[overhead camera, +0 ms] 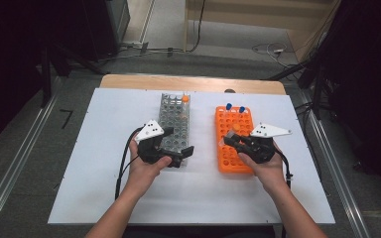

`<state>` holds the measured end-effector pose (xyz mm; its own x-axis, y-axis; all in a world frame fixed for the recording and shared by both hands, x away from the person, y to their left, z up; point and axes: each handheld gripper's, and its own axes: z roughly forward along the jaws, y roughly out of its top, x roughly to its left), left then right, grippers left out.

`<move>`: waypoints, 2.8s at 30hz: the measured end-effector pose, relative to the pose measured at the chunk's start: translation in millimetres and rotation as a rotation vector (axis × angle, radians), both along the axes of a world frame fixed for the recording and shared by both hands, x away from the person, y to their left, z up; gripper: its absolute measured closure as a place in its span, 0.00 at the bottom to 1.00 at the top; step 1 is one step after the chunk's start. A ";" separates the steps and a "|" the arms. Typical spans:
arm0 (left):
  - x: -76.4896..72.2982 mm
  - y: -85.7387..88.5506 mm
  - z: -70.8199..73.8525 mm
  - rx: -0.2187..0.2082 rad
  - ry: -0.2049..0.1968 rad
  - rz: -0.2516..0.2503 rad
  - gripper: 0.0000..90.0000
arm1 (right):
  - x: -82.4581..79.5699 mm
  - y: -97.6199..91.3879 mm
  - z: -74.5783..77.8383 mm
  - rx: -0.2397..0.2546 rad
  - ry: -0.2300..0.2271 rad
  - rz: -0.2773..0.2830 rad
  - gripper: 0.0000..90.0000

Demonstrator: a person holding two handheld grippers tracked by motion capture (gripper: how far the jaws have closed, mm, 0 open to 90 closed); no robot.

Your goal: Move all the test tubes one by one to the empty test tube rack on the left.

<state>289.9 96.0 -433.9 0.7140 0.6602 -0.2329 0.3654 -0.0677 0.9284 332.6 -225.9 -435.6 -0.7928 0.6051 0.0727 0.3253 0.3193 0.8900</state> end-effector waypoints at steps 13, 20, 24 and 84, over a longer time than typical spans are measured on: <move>-4.9 -10.1 1.0 0.008 -0.010 -0.035 0.00 | -24.2 11.0 -2.4 0.005 0.023 0.091 0.81; -6.1 -12.9 2.3 0.001 -0.009 -0.050 0.00 | -28.9 19.2 -6.9 -0.008 0.033 0.129 0.81; -7.1 -15.1 2.5 0.001 -0.013 -0.060 0.01 | -30.6 23.1 -8.1 -0.010 0.036 0.146 0.81; 6.1 -24.0 9.8 0.003 -0.075 -0.156 0.84 | -42.3 12.3 -6.9 0.037 0.047 0.190 0.27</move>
